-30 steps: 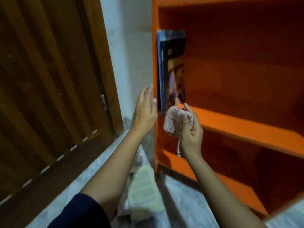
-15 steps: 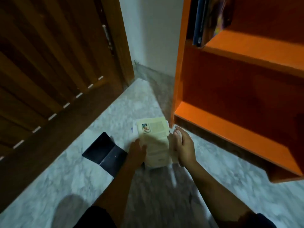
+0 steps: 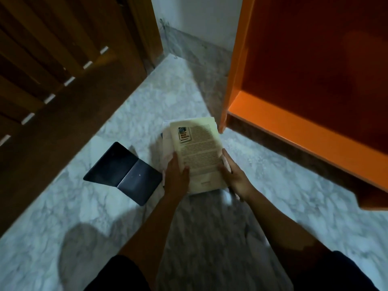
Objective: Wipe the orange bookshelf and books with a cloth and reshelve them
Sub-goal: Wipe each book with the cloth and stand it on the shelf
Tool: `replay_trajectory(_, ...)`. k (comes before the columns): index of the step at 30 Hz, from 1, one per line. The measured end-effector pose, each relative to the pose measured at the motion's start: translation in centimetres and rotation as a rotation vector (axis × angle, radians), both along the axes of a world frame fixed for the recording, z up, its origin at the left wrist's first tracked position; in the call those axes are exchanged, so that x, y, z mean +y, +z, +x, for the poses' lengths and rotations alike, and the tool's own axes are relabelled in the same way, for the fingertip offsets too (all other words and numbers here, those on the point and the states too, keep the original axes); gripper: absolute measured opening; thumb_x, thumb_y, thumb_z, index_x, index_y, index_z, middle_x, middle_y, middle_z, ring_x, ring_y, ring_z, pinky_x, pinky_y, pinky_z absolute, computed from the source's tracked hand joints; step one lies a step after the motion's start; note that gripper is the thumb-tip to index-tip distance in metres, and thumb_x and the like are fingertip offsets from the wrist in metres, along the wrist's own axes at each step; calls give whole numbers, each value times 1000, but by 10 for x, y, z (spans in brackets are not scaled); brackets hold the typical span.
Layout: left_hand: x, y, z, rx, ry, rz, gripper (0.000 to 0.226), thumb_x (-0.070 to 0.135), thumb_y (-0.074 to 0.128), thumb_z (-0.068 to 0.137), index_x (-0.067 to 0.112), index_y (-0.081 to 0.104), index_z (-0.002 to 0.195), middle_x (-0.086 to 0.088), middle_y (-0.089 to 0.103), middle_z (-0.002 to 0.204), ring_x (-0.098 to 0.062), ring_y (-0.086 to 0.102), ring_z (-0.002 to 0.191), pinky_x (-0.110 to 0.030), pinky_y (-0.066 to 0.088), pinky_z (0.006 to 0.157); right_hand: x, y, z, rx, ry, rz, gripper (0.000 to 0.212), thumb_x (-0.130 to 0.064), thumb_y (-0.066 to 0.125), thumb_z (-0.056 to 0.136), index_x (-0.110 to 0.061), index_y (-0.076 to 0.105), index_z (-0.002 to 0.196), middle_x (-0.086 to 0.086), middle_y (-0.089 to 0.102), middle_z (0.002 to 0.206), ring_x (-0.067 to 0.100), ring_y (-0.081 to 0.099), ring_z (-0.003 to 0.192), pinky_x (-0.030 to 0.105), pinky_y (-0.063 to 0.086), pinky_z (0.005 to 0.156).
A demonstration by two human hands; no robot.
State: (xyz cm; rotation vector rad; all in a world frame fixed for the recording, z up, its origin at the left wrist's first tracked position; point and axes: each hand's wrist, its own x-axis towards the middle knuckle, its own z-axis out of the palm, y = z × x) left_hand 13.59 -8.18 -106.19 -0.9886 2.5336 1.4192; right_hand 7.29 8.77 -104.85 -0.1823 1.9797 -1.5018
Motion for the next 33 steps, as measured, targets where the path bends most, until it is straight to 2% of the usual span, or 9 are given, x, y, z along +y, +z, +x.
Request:
replay_trajectory(2, 2, 0, 1, 10, -14, -8, 63, 24, 45, 96, 15, 14, 150, -13, 34, 148, -28, 37, 133, -52, 33, 108, -2, 0, 2, -3, -21, -18, 39, -46, 33, 100, -46, 32, 139, -23, 48, 135, -5, 50, 117, 15, 44, 91)
replay_trajectory(5, 4, -7, 3, 50, -28, 13, 67, 32, 40, 91, 14, 13, 150, -13, 37, 147, -28, 39, 132, -54, 34, 108, 2, -3, 7, 18, -38, -22, 50, -34, 51, 96, -34, 31, 142, -6, 49, 140, 12, 50, 125, 36, 44, 103)
replay_trajectory(9, 8, -16, 8, 107, 21, 81, 71, 30, 38, 87, 9, 13, 150, -14, 37, 147, -28, 39, 133, -52, 34, 109, 4, 2, 9, 111, -32, -14, 69, -29, 73, 76, -29, 40, 137, -9, 58, 127, 9, 55, 116, 44, 49, 95)
replay_trajectory(12, 12, -7, 7, 127, 56, 142, 63, 9, 42, 94, 5, 11, 149, -14, 32, 149, -23, 36, 133, -29, 36, 107, 3, 5, 10, 108, -56, -94, 70, -23, 74, 74, -29, 41, 135, -8, 56, 129, 10, 52, 120, 47, 46, 98)
replay_trajectory(16, 15, 0, 8, 146, 73, 145, 56, -3, 37, 95, 6, 16, 147, 2, 37, 130, -9, 39, 115, 5, 33, 77, 5, 17, 15, 83, -86, -145, 73, -17, 73, 74, -30, 39, 137, -5, 56, 131, 7, 53, 119, 29, 48, 95)
replay_trajectory(21, 24, 16, 13, 132, 95, 223, 44, 17, 30, 102, 8, 27, 145, -5, 48, 131, -16, 49, 109, -24, 39, 88, 11, 49, 24, 30, -104, -227, 76, -7, 74, 79, -35, 37, 139, -17, 53, 131, -1, 53, 117, 13, 47, 83)
replay_trajectory(27, 24, 75, 20, 223, 104, 377, 55, 47, 37, 97, 19, 28, 144, -2, 47, 135, -20, 49, 117, -38, 41, 98, 36, 99, 39, 61, -57, -257, 75, -19, 73, 81, -39, 35, 142, -14, 45, 143, 5, 40, 133, 25, 41, 104)
replay_trajectory(29, 27, 103, 24, 262, 108, 471, 45, 42, 38, 99, 24, 32, 140, 8, 49, 128, -17, 50, 114, -36, 41, 97, 47, 119, 46, 61, -68, -279, 71, -14, 70, 84, -37, 33, 141, -17, 47, 140, 0, 43, 129, 23, 41, 104)
replay_trajectory(33, 36, 141, 35, 344, 16, 729, 37, 30, 56, 92, 16, 51, 126, -11, 62, 125, -28, 61, 109, -45, 49, 95, 66, 167, 63, 105, -42, -314, 75, -15, 67, 81, -33, 29, 143, -16, 54, 134, 3, 52, 122, 21, 48, 92)
